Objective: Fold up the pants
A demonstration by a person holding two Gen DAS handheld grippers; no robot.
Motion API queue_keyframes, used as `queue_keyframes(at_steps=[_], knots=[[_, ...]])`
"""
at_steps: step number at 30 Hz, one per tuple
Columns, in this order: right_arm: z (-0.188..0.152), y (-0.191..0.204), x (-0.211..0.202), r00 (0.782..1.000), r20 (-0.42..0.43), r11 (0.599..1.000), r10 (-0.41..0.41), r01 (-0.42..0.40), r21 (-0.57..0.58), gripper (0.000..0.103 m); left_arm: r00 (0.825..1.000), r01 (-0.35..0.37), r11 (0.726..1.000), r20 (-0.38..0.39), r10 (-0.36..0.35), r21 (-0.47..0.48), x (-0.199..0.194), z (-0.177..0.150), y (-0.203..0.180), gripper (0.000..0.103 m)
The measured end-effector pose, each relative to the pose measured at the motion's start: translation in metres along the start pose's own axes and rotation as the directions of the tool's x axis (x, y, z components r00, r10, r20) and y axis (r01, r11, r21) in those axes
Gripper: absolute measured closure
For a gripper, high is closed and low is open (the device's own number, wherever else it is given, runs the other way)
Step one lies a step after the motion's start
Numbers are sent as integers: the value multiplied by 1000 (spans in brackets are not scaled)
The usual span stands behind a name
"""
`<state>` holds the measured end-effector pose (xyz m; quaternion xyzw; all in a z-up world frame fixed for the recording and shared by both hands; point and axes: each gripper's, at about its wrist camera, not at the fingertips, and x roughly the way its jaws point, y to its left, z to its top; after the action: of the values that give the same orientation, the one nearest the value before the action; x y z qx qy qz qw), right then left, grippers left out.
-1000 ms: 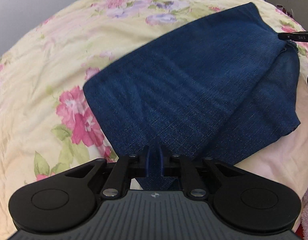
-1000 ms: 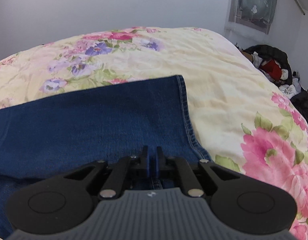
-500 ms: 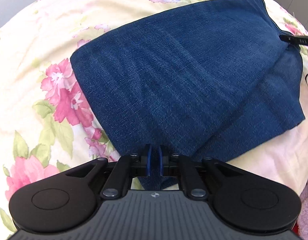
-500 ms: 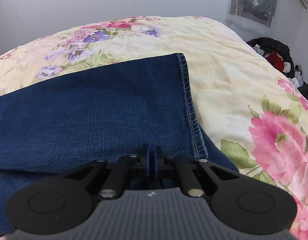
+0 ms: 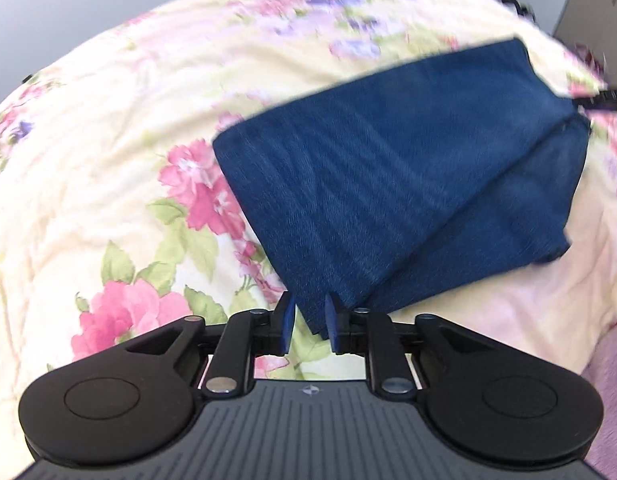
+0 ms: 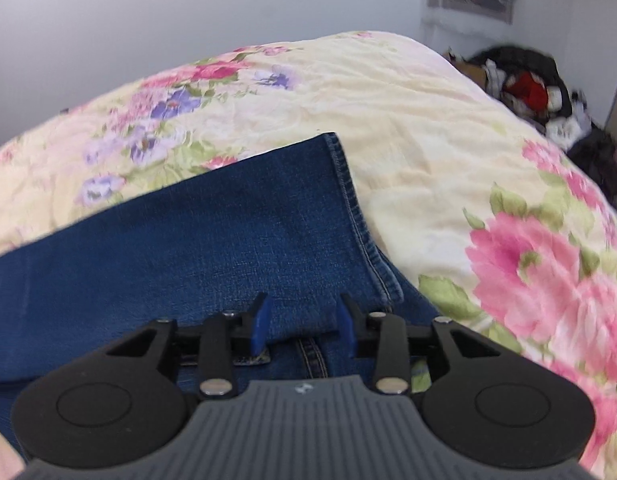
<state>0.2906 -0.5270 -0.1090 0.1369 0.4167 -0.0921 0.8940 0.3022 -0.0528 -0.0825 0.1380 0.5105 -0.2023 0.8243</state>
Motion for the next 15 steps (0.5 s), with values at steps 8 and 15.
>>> queue_keyframes(at_steps=[8,15], knots=[[-16,-36,-45,992,-17,969,125,-118,218,58,996,-4,998,83,10,-68,-31,23,-19,68],[-35,-72,-50,974,-26,892,225,-195,409,43,980,82,985,191,-51,-155,-19,53,-47,65]])
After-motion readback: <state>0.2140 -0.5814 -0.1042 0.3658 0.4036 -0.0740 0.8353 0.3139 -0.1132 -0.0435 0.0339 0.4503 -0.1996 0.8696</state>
